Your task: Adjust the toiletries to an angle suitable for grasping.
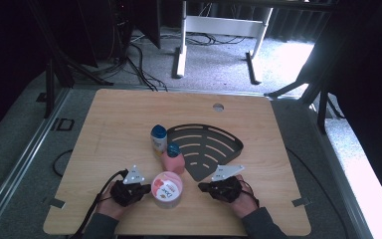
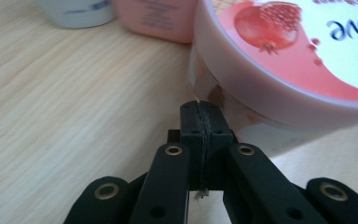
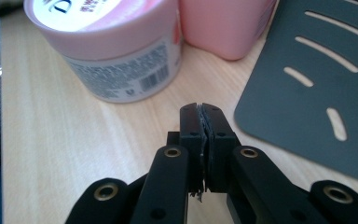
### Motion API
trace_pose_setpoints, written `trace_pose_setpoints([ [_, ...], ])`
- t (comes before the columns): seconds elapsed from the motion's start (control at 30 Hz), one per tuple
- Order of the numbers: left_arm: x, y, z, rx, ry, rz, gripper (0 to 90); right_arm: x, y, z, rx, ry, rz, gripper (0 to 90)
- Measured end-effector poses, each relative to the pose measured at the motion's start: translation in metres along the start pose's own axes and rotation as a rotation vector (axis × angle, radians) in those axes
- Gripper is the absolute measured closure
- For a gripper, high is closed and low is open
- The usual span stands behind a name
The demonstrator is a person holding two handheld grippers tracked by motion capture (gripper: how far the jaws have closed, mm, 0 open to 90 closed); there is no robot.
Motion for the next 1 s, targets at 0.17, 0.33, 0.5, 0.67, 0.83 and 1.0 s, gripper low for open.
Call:
trace_pose_setpoints([
  [0.17, -0.002, 0.001, 0.009, 0.026, 0.032, 0.007, 87.3, 0.006, -0.002, -0.007, -0.007, -0.006, -0.016, 86.3],
  [0.33, -0.005, 0.0, 0.017, 0.053, 0.065, 0.027, 84.3, 0.01, -0.003, -0.012, -0.02, -0.014, -0.025, 83.6],
  [0.5, -0.009, 0.0, 0.024, 0.074, 0.087, 0.044, 80.9, 0.012, -0.008, -0.01, -0.012, -0.007, -0.02, 81.0],
  [0.67, -0.014, 0.003, 0.031, 0.092, 0.11, 0.057, 77.0, 0.016, -0.013, -0.01, -0.025, -0.001, -0.014, 70.3],
  [0.83, -0.021, 0.005, 0.043, 0.128, 0.139, 0.076, 70.2, 0.019, -0.017, -0.012, -0.064, -0.012, -0.015, 66.4],
  [1.0, -0.026, 0.008, 0.049, 0.136, 0.156, 0.08, 64.8, 0.025, -0.02, -0.013, -0.073, -0.025, -0.02, 60.3],
])
Point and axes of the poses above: each handheld gripper's, and its own axes: y roughly forward along the jaws, x roughly out of its underside, z roughly to its right, the point moved 6 cm from there along y, roughly forward along the jaws, and after that the axes turned 14 degrees about -x, right-handed, at the moved point
